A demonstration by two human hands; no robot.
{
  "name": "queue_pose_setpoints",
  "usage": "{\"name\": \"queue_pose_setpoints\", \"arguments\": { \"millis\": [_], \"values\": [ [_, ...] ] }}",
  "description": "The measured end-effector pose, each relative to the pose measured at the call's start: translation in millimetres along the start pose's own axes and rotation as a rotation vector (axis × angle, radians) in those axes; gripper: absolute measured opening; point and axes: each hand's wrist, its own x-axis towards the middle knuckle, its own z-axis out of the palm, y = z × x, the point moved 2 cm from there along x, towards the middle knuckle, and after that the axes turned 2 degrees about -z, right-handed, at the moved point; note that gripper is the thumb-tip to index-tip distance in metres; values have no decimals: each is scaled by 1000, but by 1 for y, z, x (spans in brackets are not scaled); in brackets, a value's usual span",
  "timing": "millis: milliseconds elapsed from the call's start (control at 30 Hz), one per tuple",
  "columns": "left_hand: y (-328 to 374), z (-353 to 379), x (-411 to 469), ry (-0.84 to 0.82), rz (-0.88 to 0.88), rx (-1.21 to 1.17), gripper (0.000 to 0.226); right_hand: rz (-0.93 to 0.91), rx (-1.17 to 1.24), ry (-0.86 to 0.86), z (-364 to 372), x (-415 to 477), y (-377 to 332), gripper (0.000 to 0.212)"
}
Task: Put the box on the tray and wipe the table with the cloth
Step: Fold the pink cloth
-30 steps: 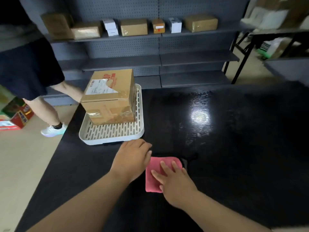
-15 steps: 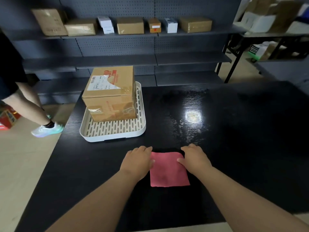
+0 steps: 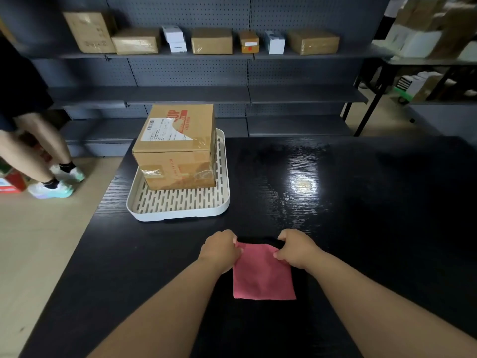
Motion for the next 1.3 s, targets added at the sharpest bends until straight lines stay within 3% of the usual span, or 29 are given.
{"name": "queue_pose_setpoints", "arguments": {
  "millis": [100, 233, 400, 633, 700, 767, 833, 933, 1100, 1200, 1300],
  "values": [
    [2, 3, -2, -20, -31, -273, 33, -57, 136, -41, -9, -10, -10, 10],
    [-6, 6, -9, -64, -90, -598, 66, -175, 279, -190, -20, -19, -31, 20],
    [-19, -26, -19, -72, -4, -665, 15, -322, 292, -240, -30, -23, -62, 26],
    [-29, -99, -54, 440, 372, -180, 12, -677, -4, 401, -31, -52, -93, 16],
    [-43, -95, -68, 437, 449, 12, 11, -763, -132, 446, -11, -59, -89, 20],
    [-65, -80, -75, 326, 477, 215, 12, -818, -273, 324, 15, -61, -78, 21],
    [-89, -60, -79, 165, 461, 352, 16, -803, -401, 122, 40, -61, -69, 23],
    [-110, -42, -83, -6, 393, 359, 16, -665, -409, -133, 61, -63, -64, 30],
    [-118, -50, -80, -69, 287, 70, 14, -482, -130, -264, 51, -57, -71, 27],
    [-120, -54, -70, -7, 186, -111, 18, -319, 93, -236, 54, -47, -69, 25],
    [-116, -51, -59, 143, 68, -203, 29, -215, 107, 26, 59, -42, -68, 36]
  ]
}}
